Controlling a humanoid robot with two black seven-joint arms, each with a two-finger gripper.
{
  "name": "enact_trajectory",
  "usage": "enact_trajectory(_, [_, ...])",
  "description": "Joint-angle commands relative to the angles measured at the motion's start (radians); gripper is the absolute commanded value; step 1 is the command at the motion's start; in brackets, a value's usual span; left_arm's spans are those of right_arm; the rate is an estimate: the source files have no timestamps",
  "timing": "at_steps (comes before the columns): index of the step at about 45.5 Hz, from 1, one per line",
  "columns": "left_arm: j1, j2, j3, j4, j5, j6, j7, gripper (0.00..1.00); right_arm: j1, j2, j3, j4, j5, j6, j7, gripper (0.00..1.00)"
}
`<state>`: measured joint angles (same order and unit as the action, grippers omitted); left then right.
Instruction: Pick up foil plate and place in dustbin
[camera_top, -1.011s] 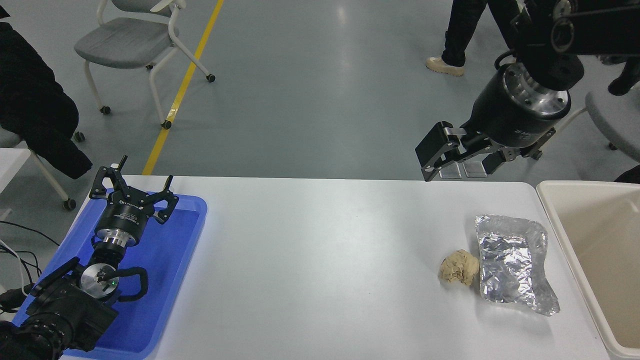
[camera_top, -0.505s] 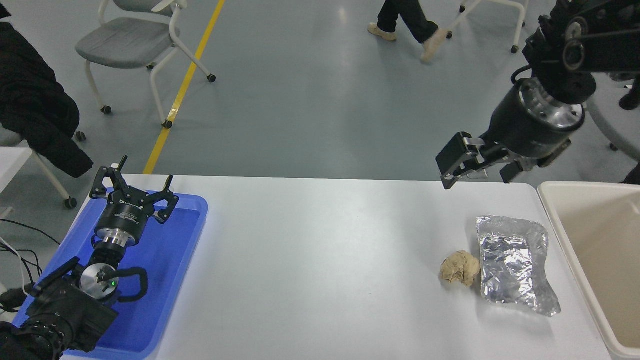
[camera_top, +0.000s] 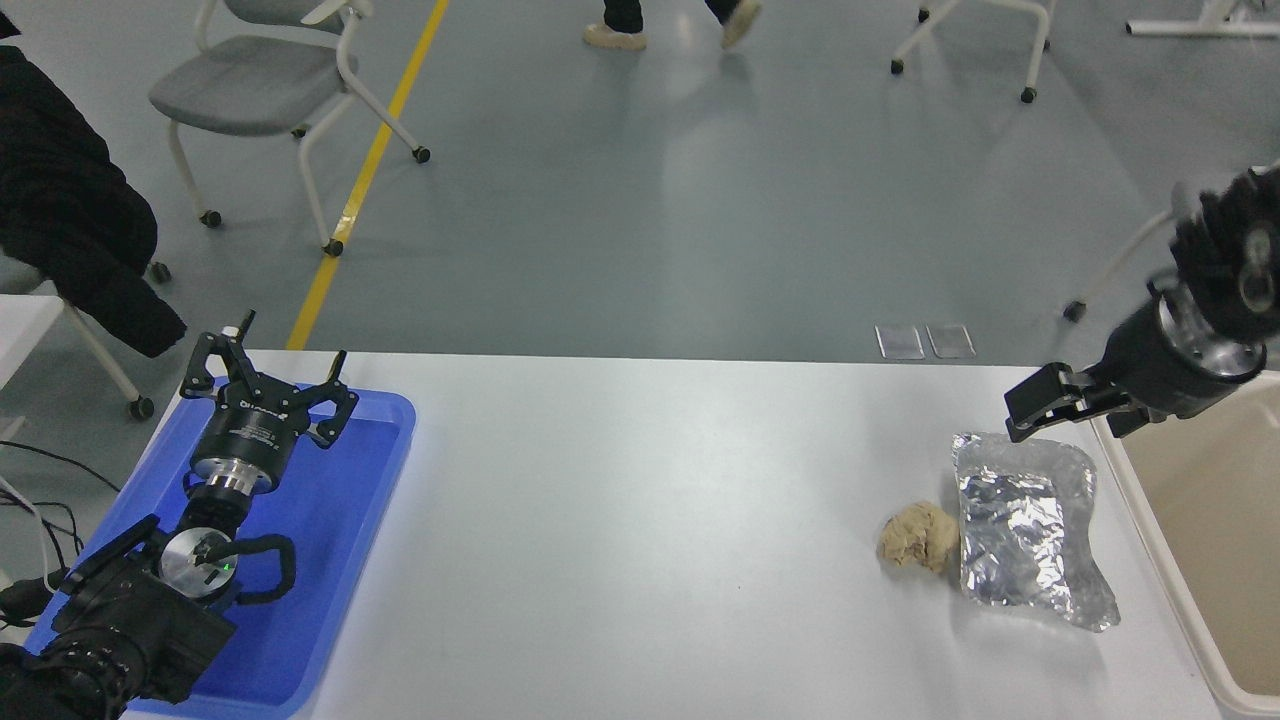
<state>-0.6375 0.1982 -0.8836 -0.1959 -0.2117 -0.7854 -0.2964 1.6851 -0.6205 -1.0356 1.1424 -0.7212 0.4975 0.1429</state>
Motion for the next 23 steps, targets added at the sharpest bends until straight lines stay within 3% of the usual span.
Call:
enact_trajectory(1, [-0.001,0.0,0.0,-0.002,0.0,0.0,0.0,1.0,-0.315,-0.027,0.158,-0.161,-0.093,-0.109,-0.011,1.0])
enact_trajectory(23, [-0.001,0.0,0.0,-0.002,0.0,0.0,0.0,1.0,-0.581,0.064,0.272,-0.434,-0.093,-0.238,-0.06,1.0])
